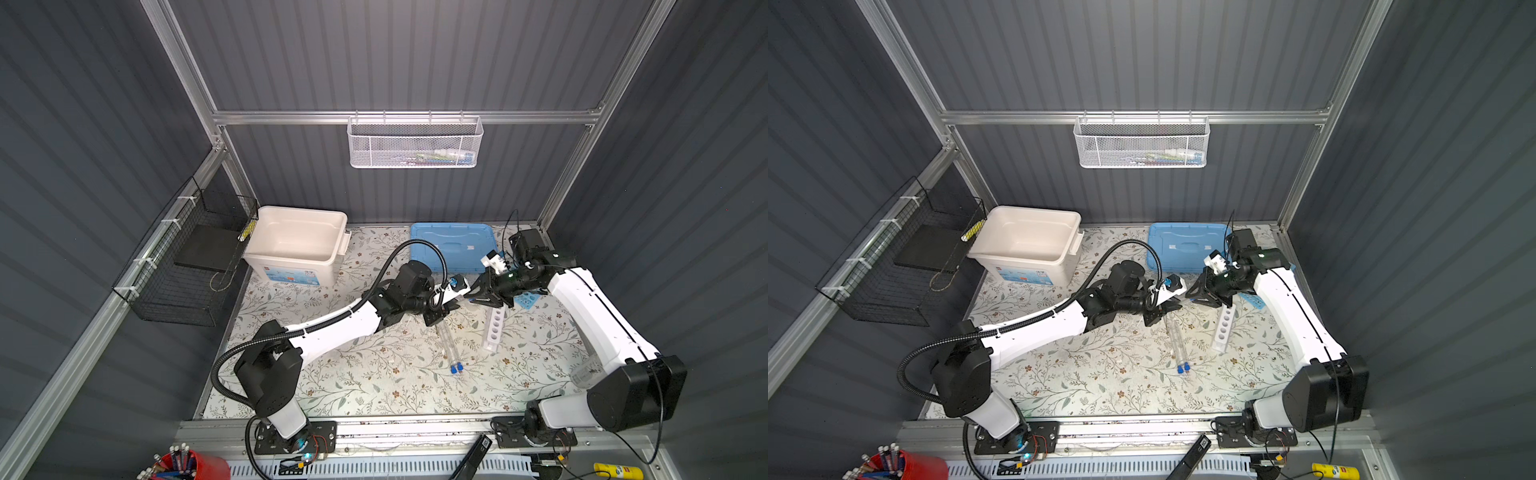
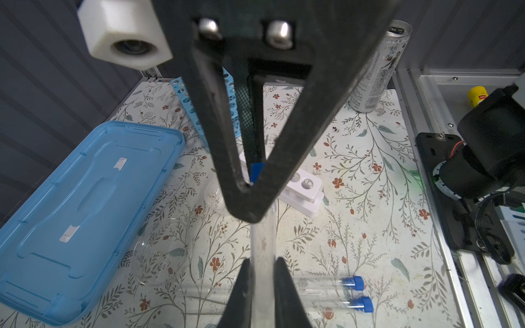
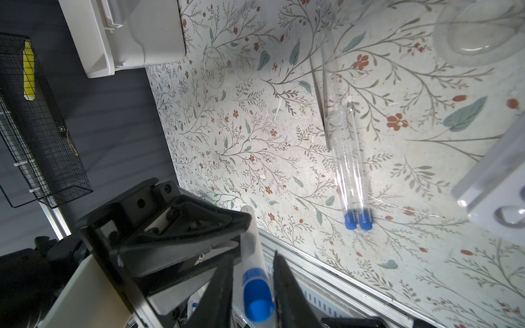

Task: Organize the chemistry lab equipment
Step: 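Bring the right gripper to the held tube while the left gripper holds it up, then close the right gripper on the tube while the left gripper opens and withdraws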

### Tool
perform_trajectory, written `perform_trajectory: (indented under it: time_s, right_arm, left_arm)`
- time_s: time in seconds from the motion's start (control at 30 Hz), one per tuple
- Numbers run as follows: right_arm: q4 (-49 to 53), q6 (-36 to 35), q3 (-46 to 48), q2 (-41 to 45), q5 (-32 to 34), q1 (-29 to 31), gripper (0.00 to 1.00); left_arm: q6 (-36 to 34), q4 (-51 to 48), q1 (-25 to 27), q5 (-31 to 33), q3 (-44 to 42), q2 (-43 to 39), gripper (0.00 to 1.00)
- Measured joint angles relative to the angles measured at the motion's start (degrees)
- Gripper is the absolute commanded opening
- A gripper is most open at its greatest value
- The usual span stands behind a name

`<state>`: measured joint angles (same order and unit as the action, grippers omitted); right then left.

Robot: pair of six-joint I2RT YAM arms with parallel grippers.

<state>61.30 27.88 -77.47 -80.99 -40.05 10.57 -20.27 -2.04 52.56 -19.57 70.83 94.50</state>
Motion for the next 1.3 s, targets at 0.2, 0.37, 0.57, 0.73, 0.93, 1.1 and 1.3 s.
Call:
perform_trajectory:
  time_s: [0.2,0.37,0.57,0.73,0.93,1.1,1.3]
  right_arm:
    - [0.00,-0.17,0.02,0.00,0.07,0.13,0.21]
    - [-0.04,-0.39,0.02,0.00,0.31,0.33,0.18]
    - [-0.26,-0.83,0.17,0.00,0.46,0.50,0.15]
    - [0.07,-1.01,0.31,0.00,2.80,0.70,0.12]
    - [2.49,-1.92,-1.66,0.00,10.69,0.74,0.11]
    - [5.07,-3.06,-2.82,0.61,19.34,0.72,0.11]
    - [8.04,-3.93,-2.12,3.08,26.03,-0.61,0.11]
  left_arm:
    - [0.00,0.00,0.00,0.00,0.00,0.00,0.09]
    - [0.00,0.00,0.00,0.00,0.00,0.00,0.16]
    - [0.35,0.37,0.00,0.02,-0.09,0.00,0.33]
    - [0.85,0.87,0.00,-0.11,-0.13,0.00,0.55]
    - [1.46,0.31,0.00,-0.63,-0.20,-0.61,0.75]
    - [3.61,-0.20,-0.98,-0.68,-1.51,-4.07,0.89]
    - [7.48,-1.66,-4.11,-0.33,-2.23,-6.73,1.00]
